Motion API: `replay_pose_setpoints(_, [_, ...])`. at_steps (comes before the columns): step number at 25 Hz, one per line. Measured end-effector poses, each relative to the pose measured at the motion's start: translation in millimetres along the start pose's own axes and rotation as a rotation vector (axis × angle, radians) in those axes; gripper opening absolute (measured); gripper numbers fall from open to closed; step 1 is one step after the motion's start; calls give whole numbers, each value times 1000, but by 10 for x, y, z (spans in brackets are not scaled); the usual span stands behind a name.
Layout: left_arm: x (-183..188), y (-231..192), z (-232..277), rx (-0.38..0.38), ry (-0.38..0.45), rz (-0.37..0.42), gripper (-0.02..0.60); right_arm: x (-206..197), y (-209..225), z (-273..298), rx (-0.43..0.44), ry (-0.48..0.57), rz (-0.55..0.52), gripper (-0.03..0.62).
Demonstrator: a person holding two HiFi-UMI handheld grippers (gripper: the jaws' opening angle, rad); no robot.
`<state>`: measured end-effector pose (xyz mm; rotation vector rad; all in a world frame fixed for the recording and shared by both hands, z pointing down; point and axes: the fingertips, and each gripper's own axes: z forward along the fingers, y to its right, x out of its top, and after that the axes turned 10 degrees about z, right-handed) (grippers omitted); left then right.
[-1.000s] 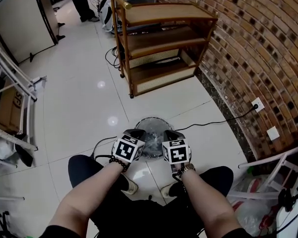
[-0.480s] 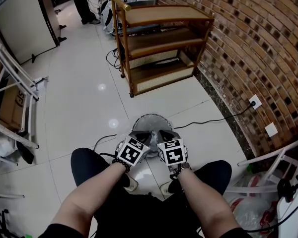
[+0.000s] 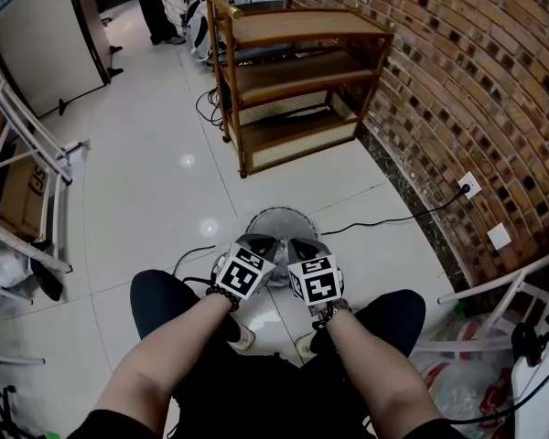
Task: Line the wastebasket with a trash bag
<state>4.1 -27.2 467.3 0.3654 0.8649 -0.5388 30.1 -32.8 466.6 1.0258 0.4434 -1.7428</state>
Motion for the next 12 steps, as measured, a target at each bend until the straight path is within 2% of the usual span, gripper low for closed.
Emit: replay_pose_setpoints(12, [-8, 12, -31, -6, -3, 8, 2, -8, -93, -28, 6, 2, -15, 2])
